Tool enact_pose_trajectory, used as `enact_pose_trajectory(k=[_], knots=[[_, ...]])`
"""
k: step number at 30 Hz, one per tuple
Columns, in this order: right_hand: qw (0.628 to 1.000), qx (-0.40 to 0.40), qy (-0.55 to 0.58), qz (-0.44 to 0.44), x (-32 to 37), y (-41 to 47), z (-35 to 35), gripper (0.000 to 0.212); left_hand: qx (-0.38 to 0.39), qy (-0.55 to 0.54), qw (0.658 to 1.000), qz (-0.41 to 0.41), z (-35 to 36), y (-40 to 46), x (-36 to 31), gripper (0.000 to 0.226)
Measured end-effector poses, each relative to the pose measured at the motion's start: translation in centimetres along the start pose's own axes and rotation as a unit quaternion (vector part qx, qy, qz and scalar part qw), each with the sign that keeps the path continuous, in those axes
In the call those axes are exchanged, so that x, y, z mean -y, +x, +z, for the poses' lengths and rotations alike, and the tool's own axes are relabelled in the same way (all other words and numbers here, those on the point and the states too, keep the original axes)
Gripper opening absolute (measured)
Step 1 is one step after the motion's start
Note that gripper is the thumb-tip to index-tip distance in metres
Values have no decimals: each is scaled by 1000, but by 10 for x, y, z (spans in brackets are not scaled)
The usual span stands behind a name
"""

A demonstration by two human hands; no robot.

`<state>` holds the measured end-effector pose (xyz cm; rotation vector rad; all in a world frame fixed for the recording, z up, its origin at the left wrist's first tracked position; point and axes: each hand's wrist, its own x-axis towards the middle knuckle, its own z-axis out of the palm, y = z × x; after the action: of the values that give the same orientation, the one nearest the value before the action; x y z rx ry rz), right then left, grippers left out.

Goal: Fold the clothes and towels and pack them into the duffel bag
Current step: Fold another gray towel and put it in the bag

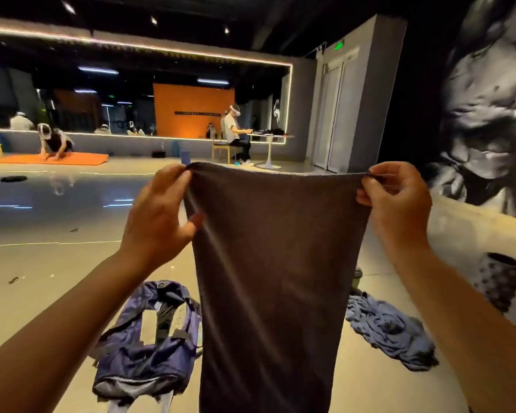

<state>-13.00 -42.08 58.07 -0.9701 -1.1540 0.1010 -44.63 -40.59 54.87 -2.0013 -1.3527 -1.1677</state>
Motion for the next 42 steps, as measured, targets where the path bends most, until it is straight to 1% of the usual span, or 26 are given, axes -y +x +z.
enact_pose_trajectory(k=[2, 5, 7, 9, 13, 15, 17, 19, 23, 26, 29, 31, 35, 37, 38, 40, 42], knots=[[998, 4, -30, -58, 1, 3, -5, 32, 12, 47, 999, 5, 2, 2, -1, 77], [978, 58, -118, -165, -9, 6, -9, 23, 14, 94, 995, 21, 11, 7, 1, 80], [958, 81, -187, -203, -26, 9, -6, 17, 17, 113, 993, 32, 29, 10, 9, 77], [942, 112, -238, -209, -52, 12, 3, 17, 22, 116, 992, 32, 57, 13, 19, 73], [924, 176, -297, -165, -123, 14, 30, 28, 57, 85, 994, 37, 133, 14, 38, 73], [917, 214, -315, -121, -160, 13, 45, 36, 85, 74, 993, 34, 177, 12, 46, 69], [907, 252, -332, -62, -202, 12, 59, 44, 122, 63, 990, 13, 224, 7, 54, 69], [895, 277, -350, -5, -250, 10, 74, 48, 177, 49, 983, -9, 273, -3, 63, 73], [866, 324, -368, 96, -346, 1, 103, 51, 282, 19, 958, -53, 366, -25, 78, 74], [852, 353, -359, 142, -403, -8, 120, 52, 316, -7, 946, -70, 419, -45, 87, 73], [841, 370, -357, 167, -452, -22, 135, 54, 353, -26, 931, -90, 466, -69, 97, 72], [843, 374, -351, 163, -477, -29, 141, 53, 357, -42, 928, -99, 490, -81, 106, 72], [863, 341, -357, 108, -504, -29, 144, 56, 287, -79, 949, -103, 523, -88, 121, 68], [871, 334, -345, 102, -512, -37, 138, 58, 263, -99, 956, -84, 530, -101, 125, 63], [869, 341, -343, 103, -516, -46, 132, 57, 264, -106, 956, -68, 531, -112, 126, 60], [848, 381, -352, 109, -523, -73, 114, 52, 297, -116, 947, -34, 530, -147, 126, 57], [812, 438, -367, 114, -531, -108, 90, 45, 355, -120, 927, 4, 524, -192, 123, 54]])
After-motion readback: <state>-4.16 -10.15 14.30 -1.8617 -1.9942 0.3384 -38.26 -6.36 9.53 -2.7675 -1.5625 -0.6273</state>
